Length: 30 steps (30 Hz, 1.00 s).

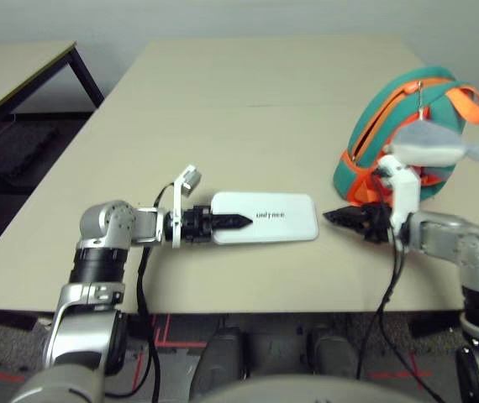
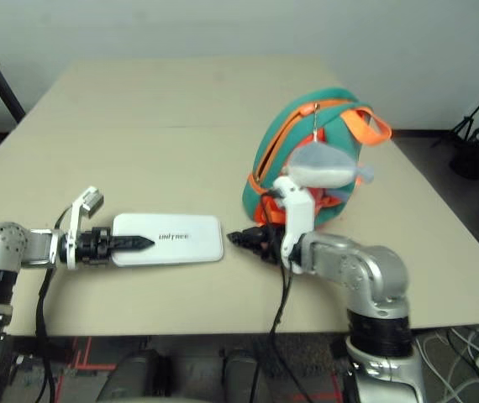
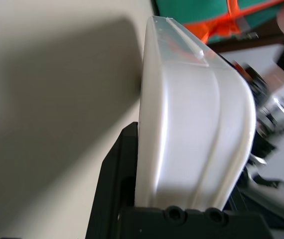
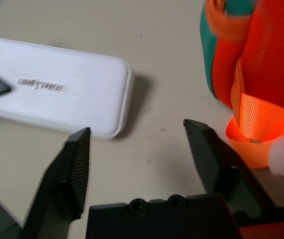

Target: Put the pencil case into the backpack and zip it.

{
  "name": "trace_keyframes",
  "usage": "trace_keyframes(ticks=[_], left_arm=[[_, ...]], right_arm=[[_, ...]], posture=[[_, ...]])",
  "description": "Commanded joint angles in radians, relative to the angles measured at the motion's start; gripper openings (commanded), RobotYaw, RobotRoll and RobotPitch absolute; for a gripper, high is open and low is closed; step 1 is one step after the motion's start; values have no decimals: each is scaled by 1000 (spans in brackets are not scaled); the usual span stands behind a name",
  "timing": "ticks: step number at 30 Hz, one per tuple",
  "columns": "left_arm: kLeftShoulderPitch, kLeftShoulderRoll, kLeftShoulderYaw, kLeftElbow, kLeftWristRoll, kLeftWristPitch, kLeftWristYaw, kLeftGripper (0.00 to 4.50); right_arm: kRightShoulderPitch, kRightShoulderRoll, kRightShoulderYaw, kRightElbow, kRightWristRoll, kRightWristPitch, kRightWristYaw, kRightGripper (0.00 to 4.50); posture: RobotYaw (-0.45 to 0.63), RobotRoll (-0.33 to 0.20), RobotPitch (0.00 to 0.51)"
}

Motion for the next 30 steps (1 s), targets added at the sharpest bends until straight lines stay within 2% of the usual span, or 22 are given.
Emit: trace_keyframes(ticks=[1, 2, 4, 7, 10, 16, 19, 20, 25, 30], left_arm=[[-28, 18, 49, 1, 16, -30, 46, 1356], [-37, 22, 53, 6, 14, -26, 48, 1356], [-69, 37, 35, 22, 22, -32, 42, 1331], [-115, 46, 6, 55, 37, -52, 30, 1286], [-181, 44, -23, 110, 60, -85, 23, 1286], [-250, 47, -69, 183, 95, -144, -6, 1286], [-253, 66, -85, 175, 93, -131, -32, 1285], [-248, 76, -86, 162, 85, -116, -41, 1285], [-217, 110, -74, 101, 60, -69, -61, 1285], [-186, 107, -37, 46, 40, -34, -35, 1285]], right_arm=[[55, -67, -241, -80, 212, 128, 8, 4500], [67, -91, -300, -79, 258, 157, 1, 4500], [72, -150, -415, -45, 277, 171, -32, 4500], [97, -211, -462, 1, 222, 129, -69, 4500], [92, -207, -380, 87, 75, -65, -92, 4500], [0, -192, -157, 276, -109, -337, -50, 4500], [-61, -194, -61, 398, -182, -449, 0, 4500], [-91, -195, -30, 447, -204, -484, 21, 4500], [-225, -203, 72, 661, -294, -624, 119, 4500], [-350, -180, 139, 843, -358, -760, 215, 4500]], posture=[[-87, 0, 16], [-100, 0, 16], [-138, 0, 13], [-158, 0, 11], [-175, 0, 5], [-157, 0, 0], [-157, 0, 0], [-128, 0, 0], [-89, 0, 0], [-52, 0, 0]])
